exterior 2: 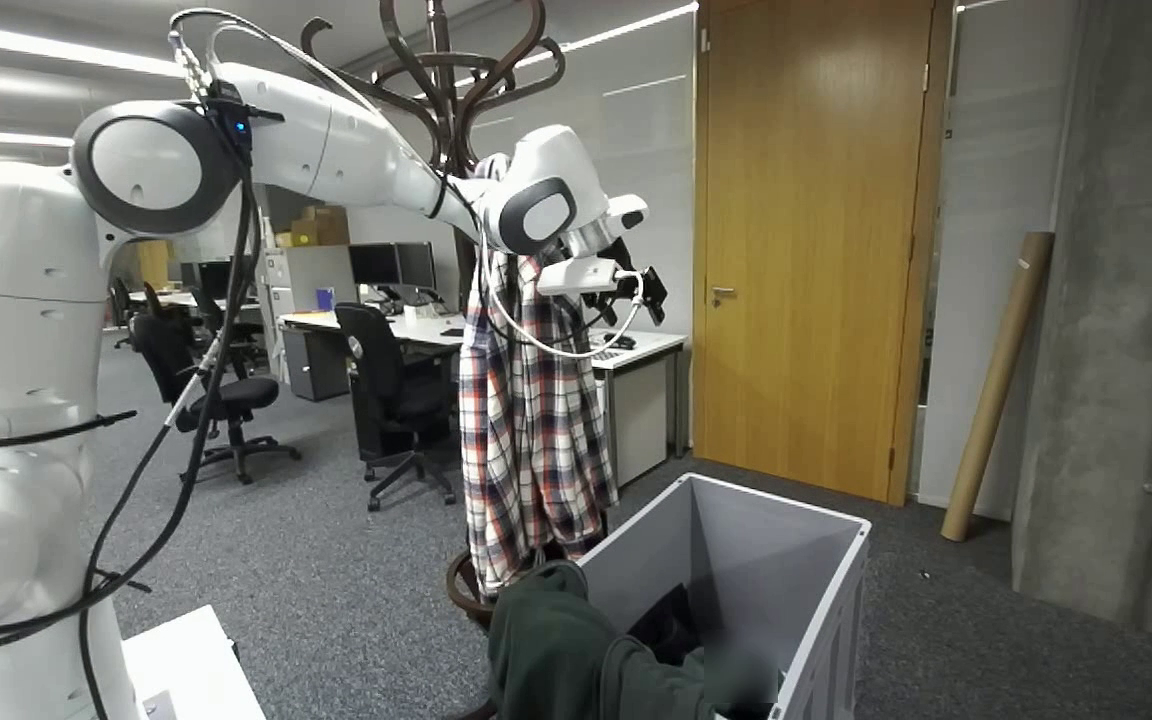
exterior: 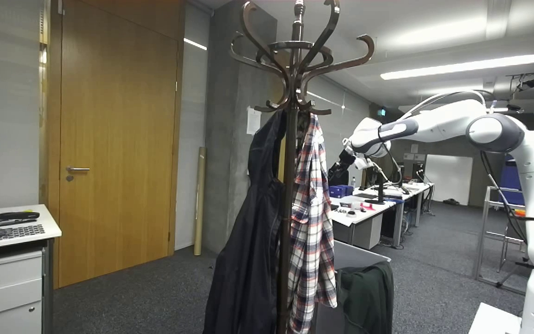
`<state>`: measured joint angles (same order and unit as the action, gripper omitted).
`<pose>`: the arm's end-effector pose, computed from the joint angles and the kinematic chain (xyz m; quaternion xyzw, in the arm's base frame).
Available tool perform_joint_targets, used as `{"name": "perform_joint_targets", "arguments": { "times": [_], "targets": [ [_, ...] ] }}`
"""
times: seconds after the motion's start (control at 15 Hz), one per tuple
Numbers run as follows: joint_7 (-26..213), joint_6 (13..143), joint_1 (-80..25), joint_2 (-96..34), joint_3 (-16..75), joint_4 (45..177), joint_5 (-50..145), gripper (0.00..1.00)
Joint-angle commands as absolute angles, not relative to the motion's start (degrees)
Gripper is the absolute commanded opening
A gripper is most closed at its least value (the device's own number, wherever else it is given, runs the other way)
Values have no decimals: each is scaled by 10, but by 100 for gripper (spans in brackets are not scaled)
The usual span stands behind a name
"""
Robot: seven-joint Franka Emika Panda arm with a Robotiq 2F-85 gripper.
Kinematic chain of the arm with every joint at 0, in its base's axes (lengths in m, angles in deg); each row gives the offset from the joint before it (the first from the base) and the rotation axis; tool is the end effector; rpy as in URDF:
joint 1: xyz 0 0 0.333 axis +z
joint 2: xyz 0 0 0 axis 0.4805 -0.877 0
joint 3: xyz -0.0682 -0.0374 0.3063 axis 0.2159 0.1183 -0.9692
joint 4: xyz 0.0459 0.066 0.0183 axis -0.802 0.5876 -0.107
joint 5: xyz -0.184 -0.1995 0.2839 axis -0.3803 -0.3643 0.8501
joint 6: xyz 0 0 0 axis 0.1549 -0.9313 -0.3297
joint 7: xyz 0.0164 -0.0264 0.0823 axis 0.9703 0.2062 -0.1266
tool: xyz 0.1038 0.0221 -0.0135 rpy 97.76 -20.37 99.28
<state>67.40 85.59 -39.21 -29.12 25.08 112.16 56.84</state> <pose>0.6732 -0.1179 0.5317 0.9546 0.0645 0.2890 0.0327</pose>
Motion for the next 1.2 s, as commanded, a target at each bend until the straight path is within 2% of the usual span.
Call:
{"name": "perform_joint_targets", "arguments": {
  "times": [0.0,0.2,0.27,0.67,1.13],
  "targets": [
    [597,820,-401,-206,261,1238,566,100],
    [506,833,-406,-164,269,1322,603,100],
    [562,823,-390,-217,276,1249,580,100],
    [556,824,-387,-214,279,1260,582,100],
    [748,908,-359,-206,297,1345,451,100]
  ]
}}
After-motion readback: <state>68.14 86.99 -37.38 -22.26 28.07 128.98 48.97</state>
